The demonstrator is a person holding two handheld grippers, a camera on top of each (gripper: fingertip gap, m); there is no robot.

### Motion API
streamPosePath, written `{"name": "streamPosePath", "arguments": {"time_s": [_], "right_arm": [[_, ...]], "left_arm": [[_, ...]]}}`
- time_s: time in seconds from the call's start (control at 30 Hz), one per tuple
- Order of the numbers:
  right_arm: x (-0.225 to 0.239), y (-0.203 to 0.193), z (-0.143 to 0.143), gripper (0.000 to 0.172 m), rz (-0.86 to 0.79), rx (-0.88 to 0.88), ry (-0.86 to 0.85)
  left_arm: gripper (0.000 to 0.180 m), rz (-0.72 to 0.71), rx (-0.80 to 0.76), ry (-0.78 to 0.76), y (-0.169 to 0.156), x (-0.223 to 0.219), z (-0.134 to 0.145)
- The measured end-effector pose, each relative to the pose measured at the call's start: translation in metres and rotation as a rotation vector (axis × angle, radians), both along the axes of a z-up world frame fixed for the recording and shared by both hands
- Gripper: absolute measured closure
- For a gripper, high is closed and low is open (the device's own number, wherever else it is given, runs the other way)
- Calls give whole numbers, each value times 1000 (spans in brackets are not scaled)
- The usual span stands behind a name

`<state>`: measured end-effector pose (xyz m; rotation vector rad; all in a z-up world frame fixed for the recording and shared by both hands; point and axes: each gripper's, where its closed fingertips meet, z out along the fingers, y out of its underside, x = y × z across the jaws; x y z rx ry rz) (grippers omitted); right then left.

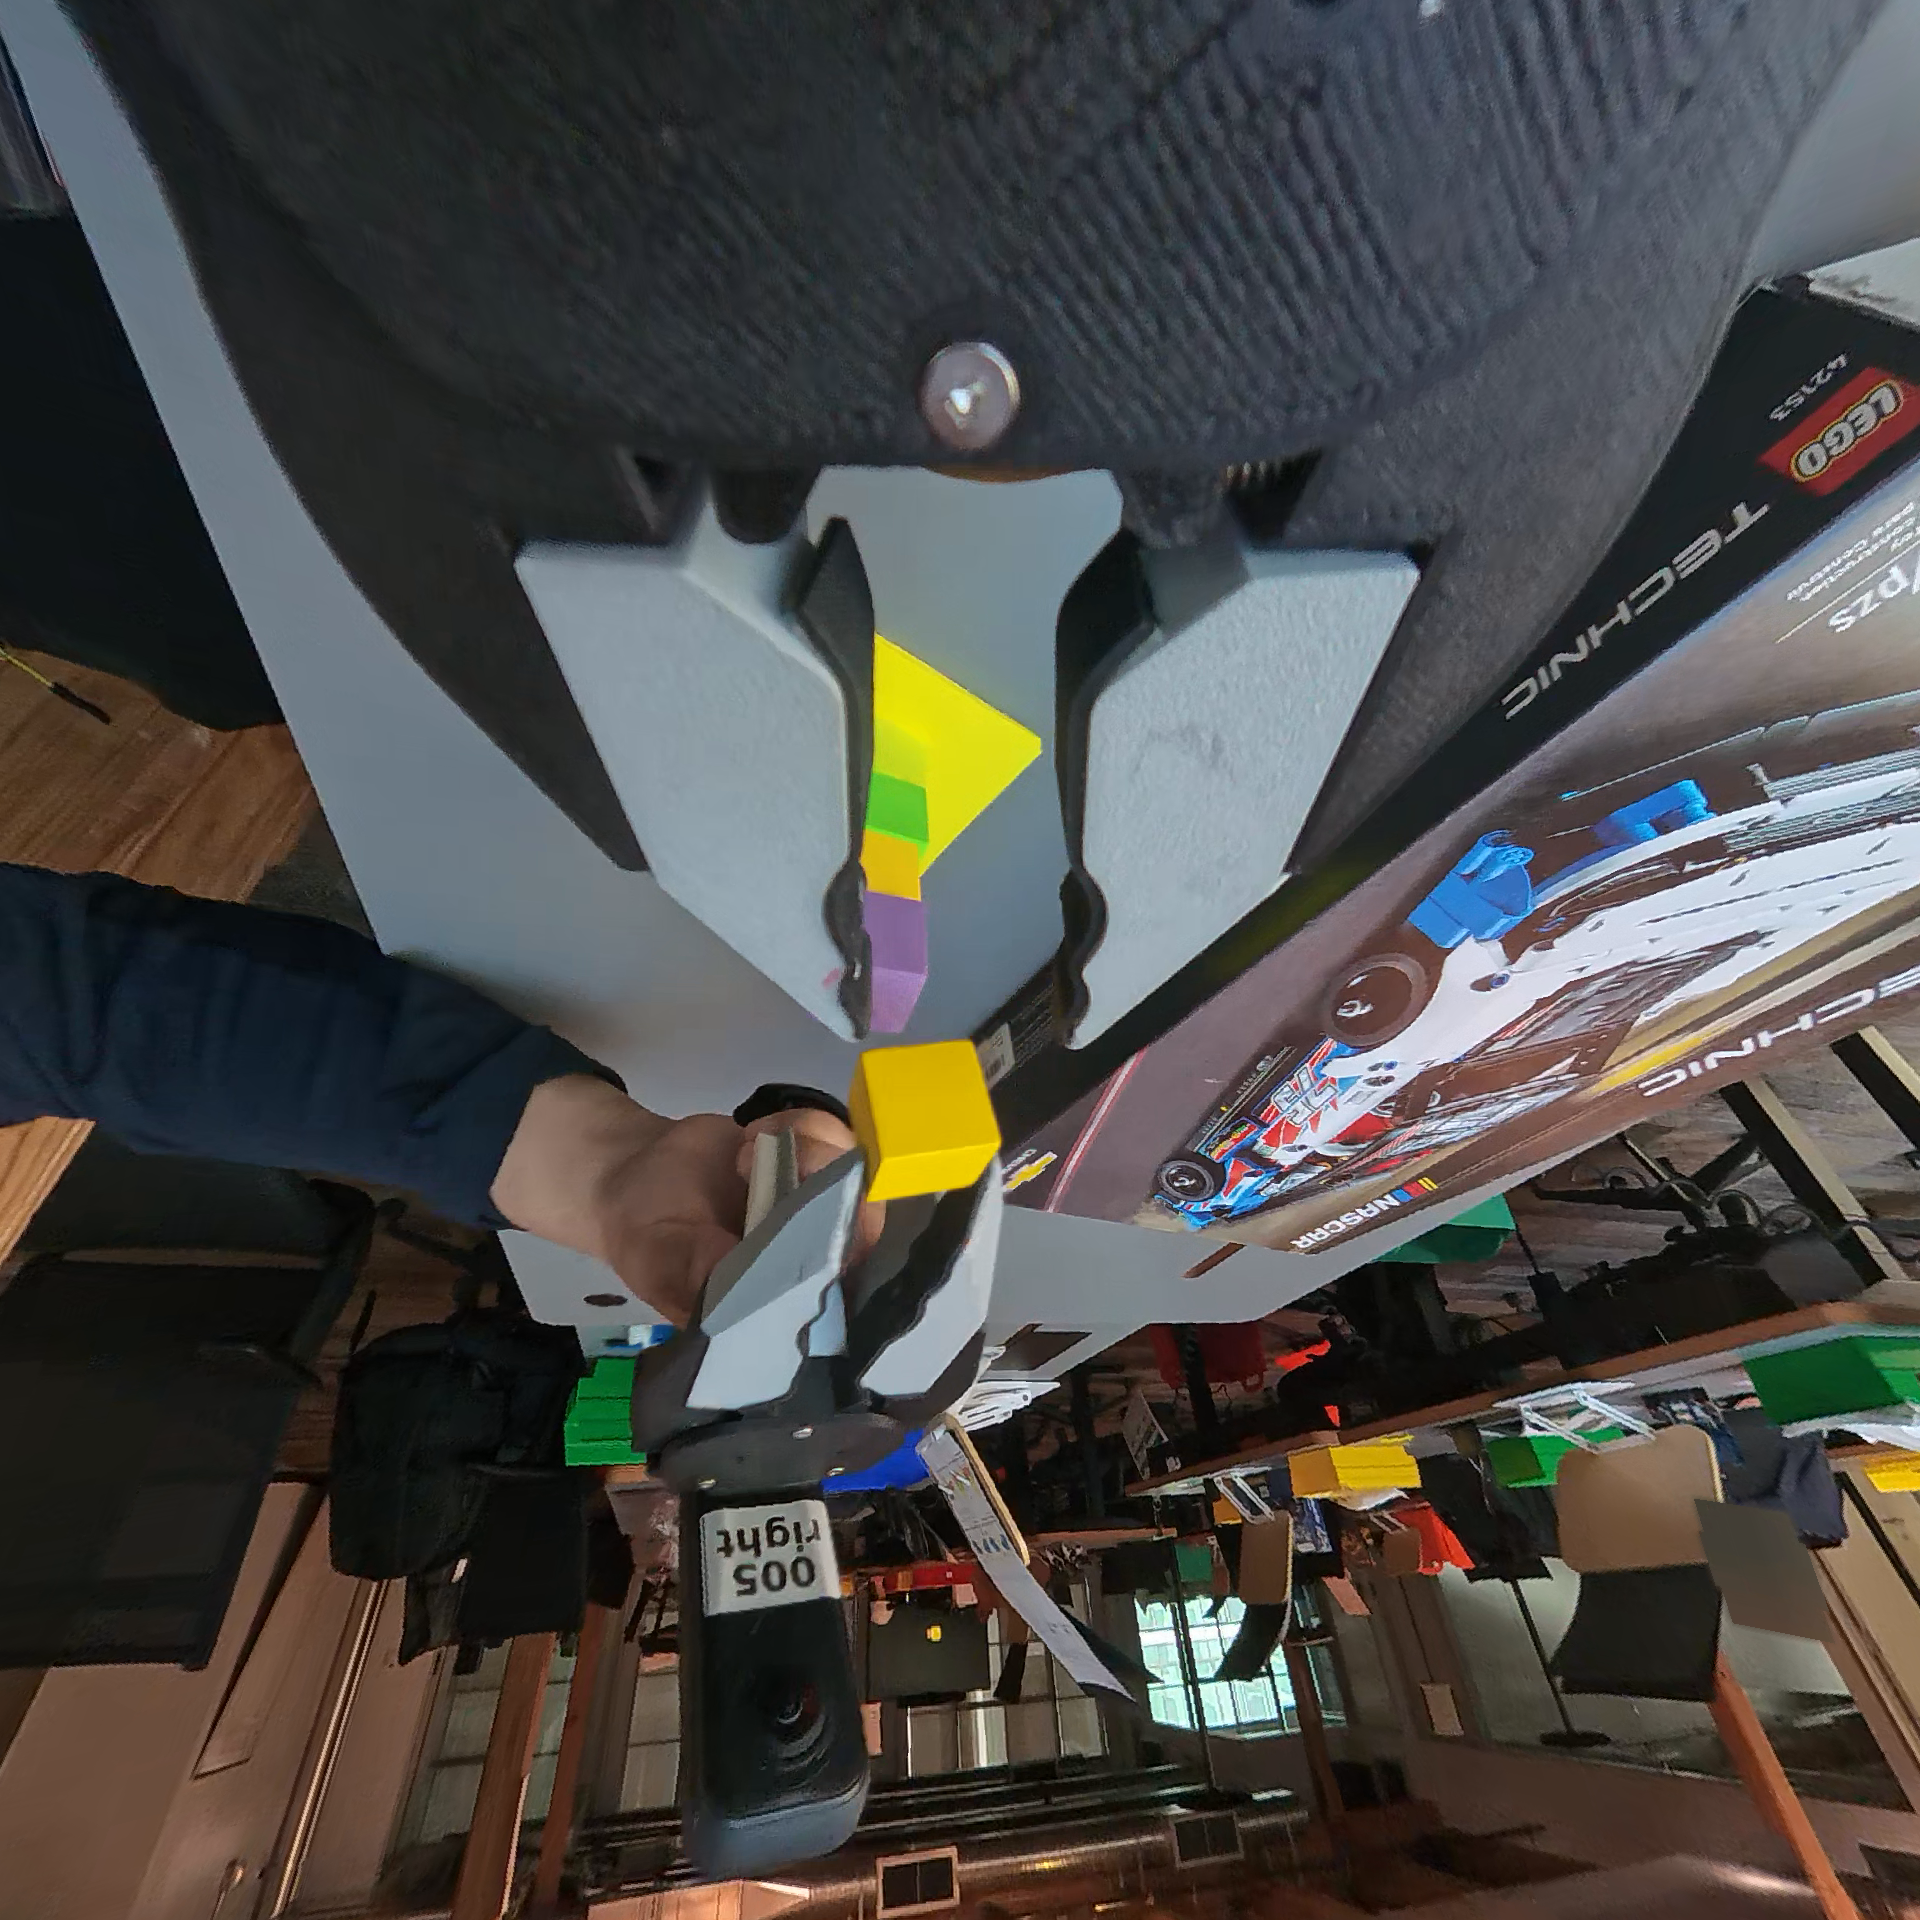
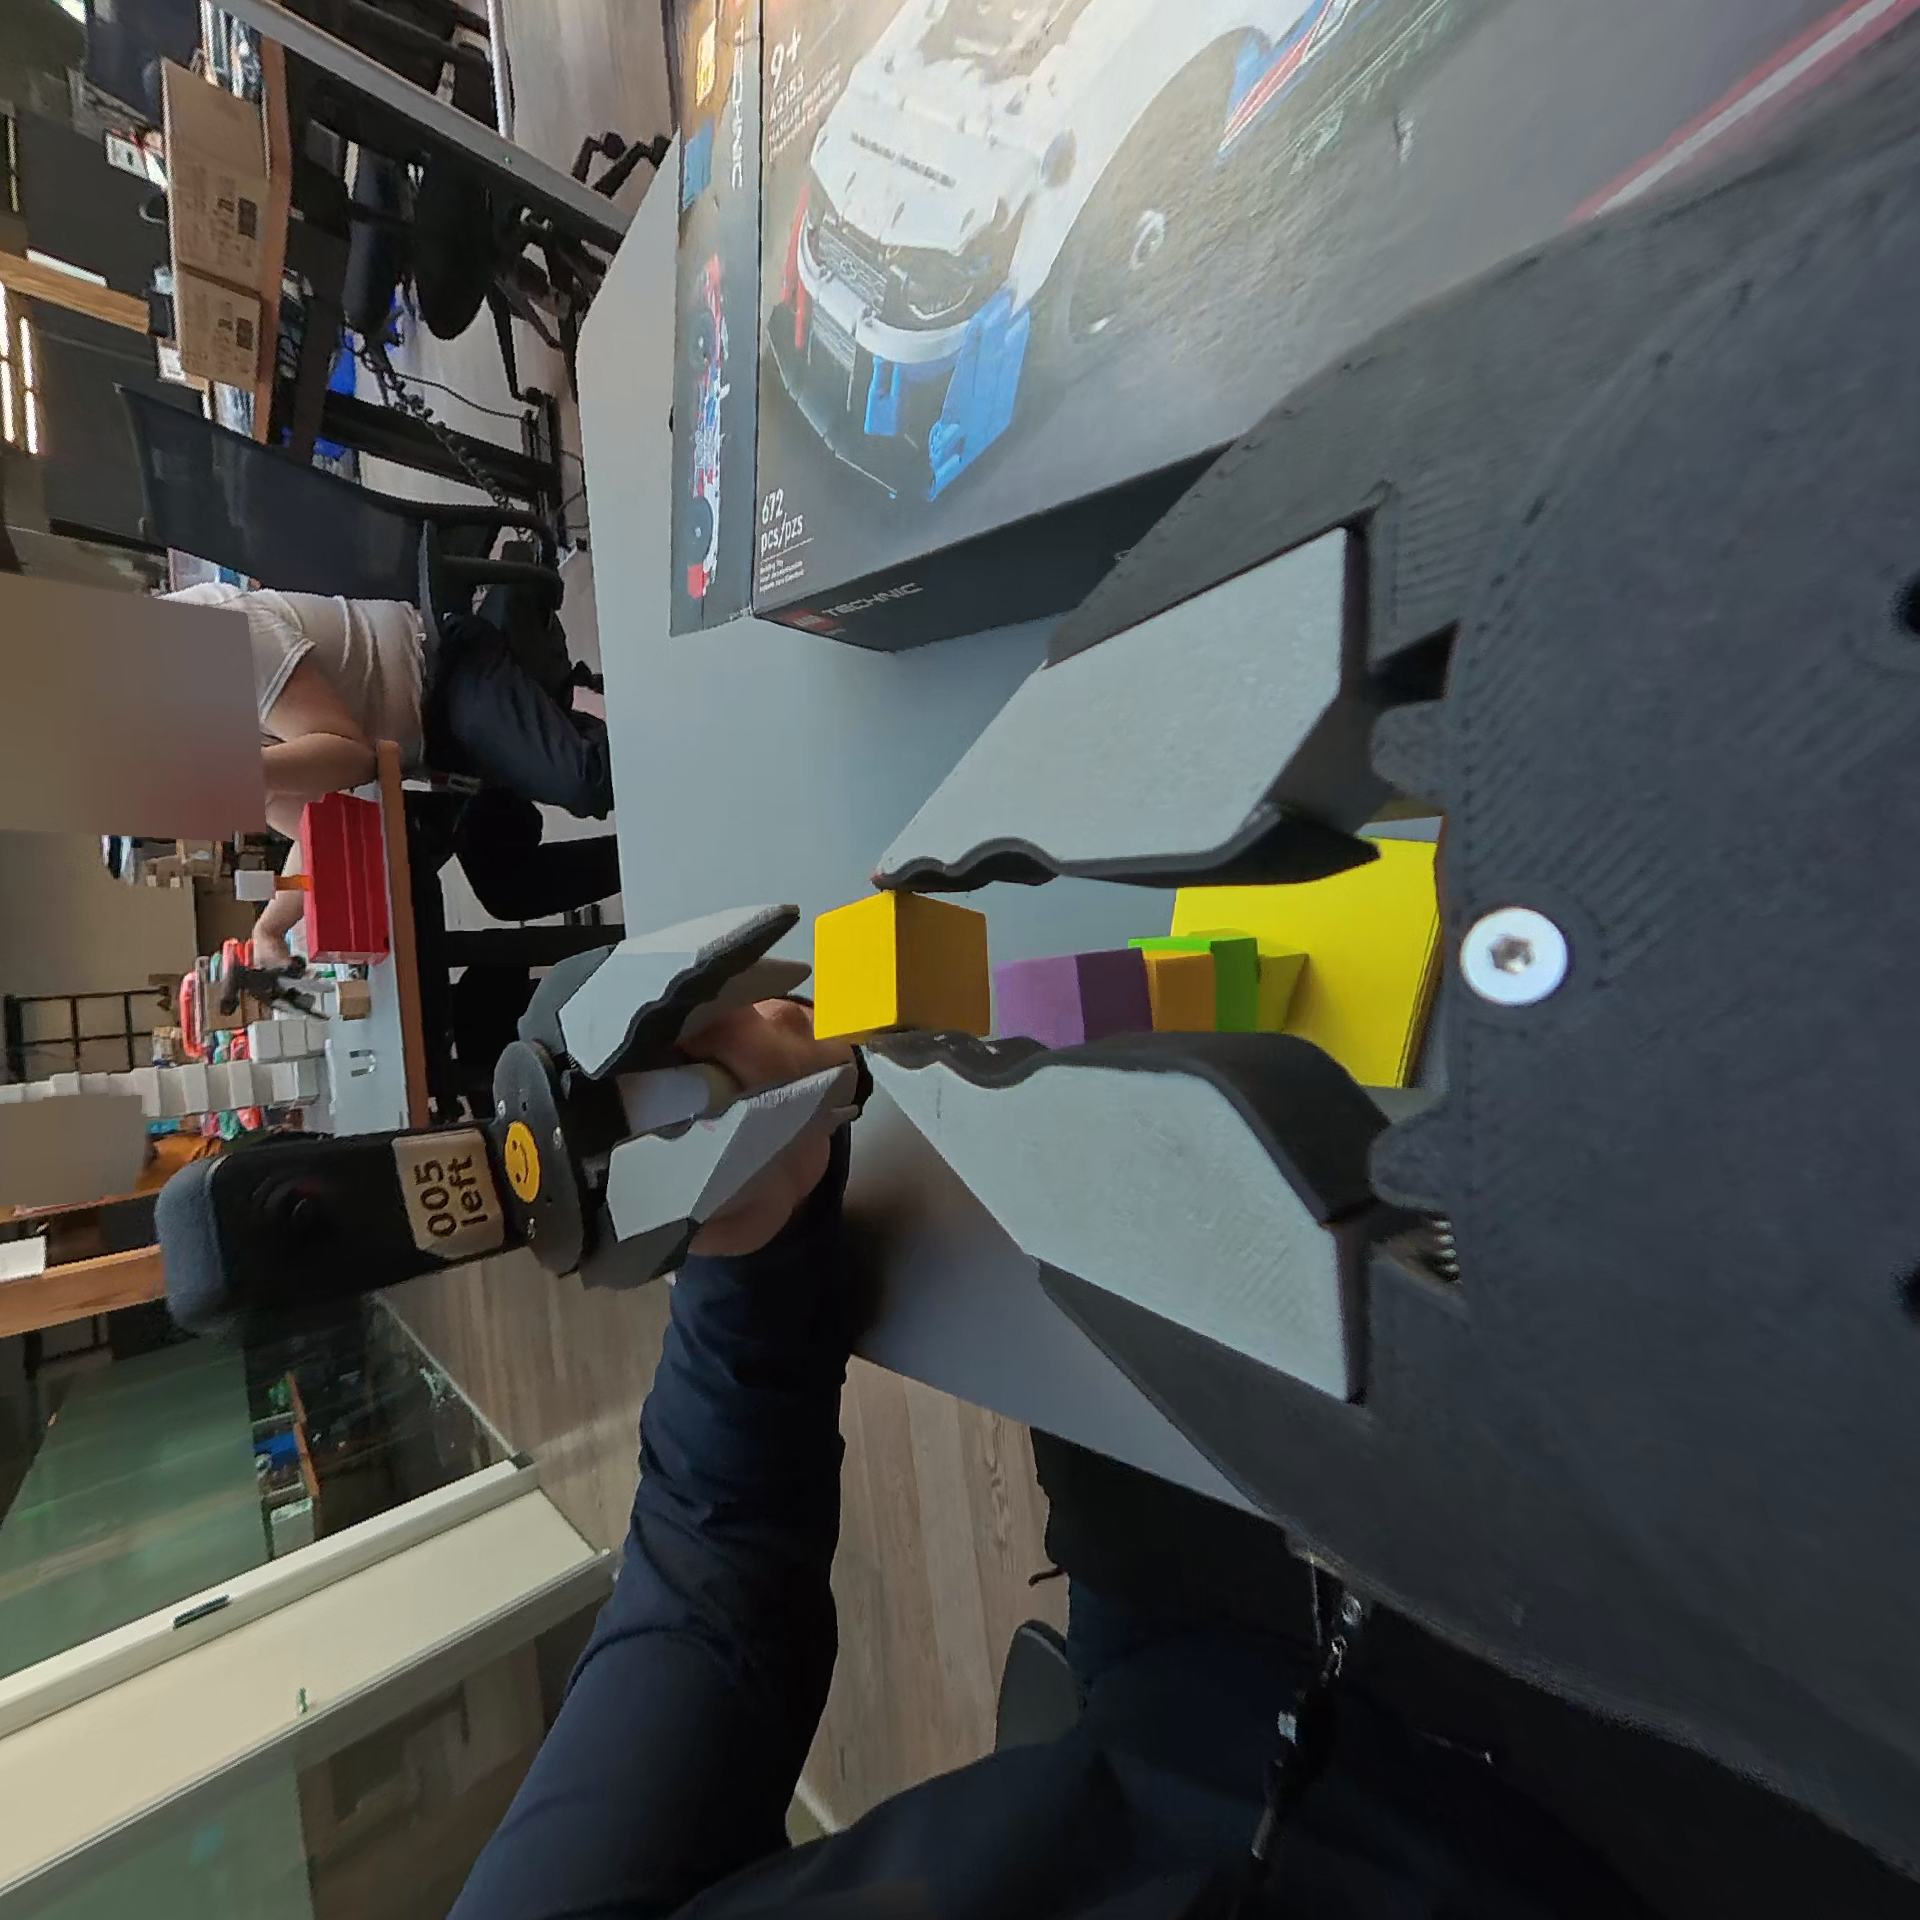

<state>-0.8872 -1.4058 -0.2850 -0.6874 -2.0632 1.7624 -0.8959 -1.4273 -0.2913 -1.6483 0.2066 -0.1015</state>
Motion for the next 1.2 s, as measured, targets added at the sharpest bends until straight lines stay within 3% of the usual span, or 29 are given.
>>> {"name": "streamPosePath", "arguments": {"time_s": [0.4,1.2], "right_arm": [[8,-1,-15,148,33,92,-75],[7,-2,-21,148,34,133,-34]], "left_arm": [[151,15,-42,15,3,-1,-7],[153,16,-45,11,2,-1,-7]]}}
